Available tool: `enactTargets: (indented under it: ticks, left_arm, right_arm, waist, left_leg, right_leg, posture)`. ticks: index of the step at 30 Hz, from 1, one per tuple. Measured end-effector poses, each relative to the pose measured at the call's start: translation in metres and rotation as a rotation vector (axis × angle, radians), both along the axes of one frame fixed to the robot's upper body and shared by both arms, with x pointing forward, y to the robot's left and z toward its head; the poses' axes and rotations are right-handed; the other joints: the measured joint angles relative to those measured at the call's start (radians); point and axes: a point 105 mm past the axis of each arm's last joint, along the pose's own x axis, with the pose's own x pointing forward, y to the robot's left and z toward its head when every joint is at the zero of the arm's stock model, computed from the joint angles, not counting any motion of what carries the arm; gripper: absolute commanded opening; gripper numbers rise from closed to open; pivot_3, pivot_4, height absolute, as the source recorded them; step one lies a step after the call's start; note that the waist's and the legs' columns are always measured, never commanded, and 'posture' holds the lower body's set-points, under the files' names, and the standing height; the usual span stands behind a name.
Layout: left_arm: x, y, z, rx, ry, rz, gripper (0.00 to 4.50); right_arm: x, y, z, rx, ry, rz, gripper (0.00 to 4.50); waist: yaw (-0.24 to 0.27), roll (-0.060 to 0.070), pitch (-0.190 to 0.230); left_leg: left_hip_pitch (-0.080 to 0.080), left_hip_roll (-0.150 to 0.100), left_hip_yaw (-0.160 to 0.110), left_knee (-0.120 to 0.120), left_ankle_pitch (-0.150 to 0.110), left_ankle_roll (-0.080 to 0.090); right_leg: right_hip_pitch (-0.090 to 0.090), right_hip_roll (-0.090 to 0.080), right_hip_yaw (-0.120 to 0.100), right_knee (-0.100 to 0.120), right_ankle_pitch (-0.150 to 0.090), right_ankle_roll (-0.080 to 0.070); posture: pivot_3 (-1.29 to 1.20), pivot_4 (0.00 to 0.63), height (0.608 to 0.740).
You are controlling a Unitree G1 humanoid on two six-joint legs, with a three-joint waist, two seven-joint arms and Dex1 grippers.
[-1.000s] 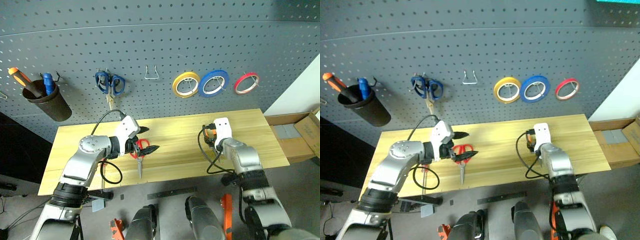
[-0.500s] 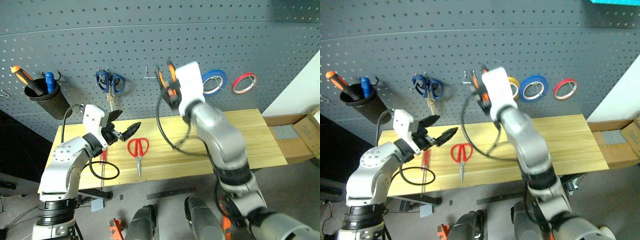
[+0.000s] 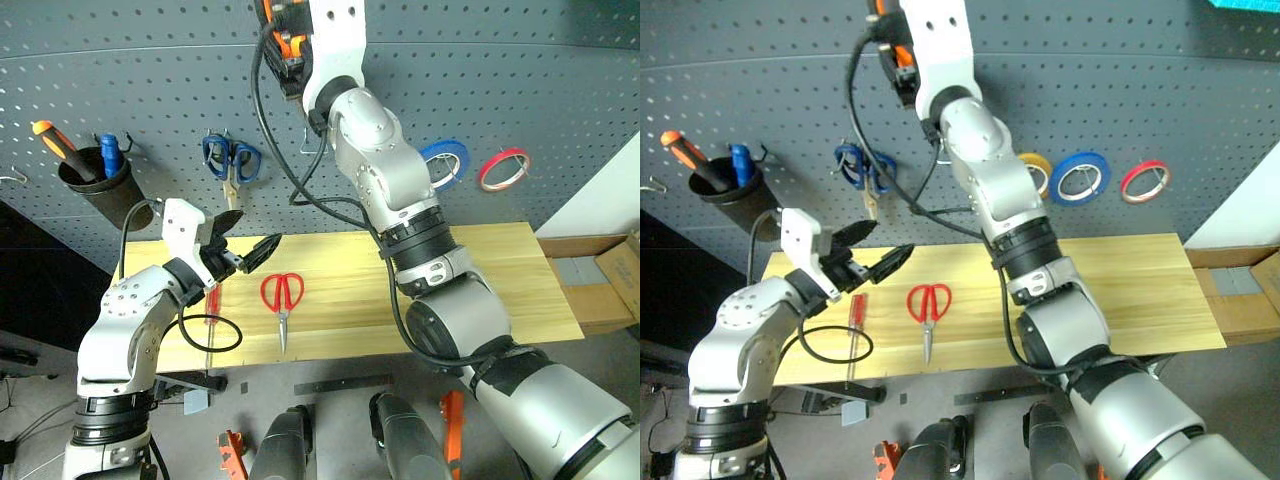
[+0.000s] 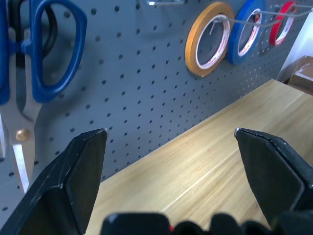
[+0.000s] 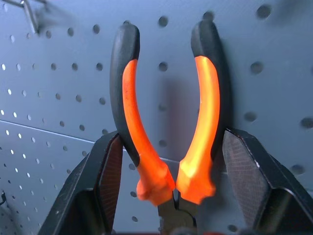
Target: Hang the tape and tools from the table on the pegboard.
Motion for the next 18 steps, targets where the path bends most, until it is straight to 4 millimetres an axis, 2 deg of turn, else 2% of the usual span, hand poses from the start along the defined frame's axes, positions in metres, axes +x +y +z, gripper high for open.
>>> enactTargets:
  ticks: [3,7,18]
  left_arm:
    - [0.001,-0.006,0.002,0.004,-0.008,-0.018,4.5]
    - [0.003,-0.01,0.002,0.006,-0.007,-0.031,4.5]
    - [0.013,-0.012,0.001,0.013,-0.029,-0.029,4.5]
  right_arm:
    - [0.01,-0.002,-0.016,-0.027,0.017,-0.023,2.58]
    - [0.022,-0.016,-0.036,-0.062,0.04,-0.078,2.58]
    - [0.028,-0.024,-0.089,-0.097,0.127,-0.106,2.58]
  waist:
    - [0.001,-0.002,-0.001]
    - [0.003,-0.002,-0.001]
    - [0.002,-0.002,-0.001]
  left_leg:
    - [0.002,0.0,-0.001,0.0,0.005,-0.001]
    - [0.002,0.0,-0.002,0.0,0.011,-0.002]
    - [0.001,0.0,-0.003,-0.002,0.011,-0.002]
  right_leg:
    - [0.0,0.001,-0.001,0.004,0.001,-0.002]
    - [0.0,0.003,-0.001,0.007,0.002,-0.004]
    - [-0.001,0.002,-0.001,0.007,0.003,-0.004]
  posture:
    - [-0.02,0.196,0.74]
    - [-0.03,0.197,0.74]
    - [-0.05,0.204,0.74]
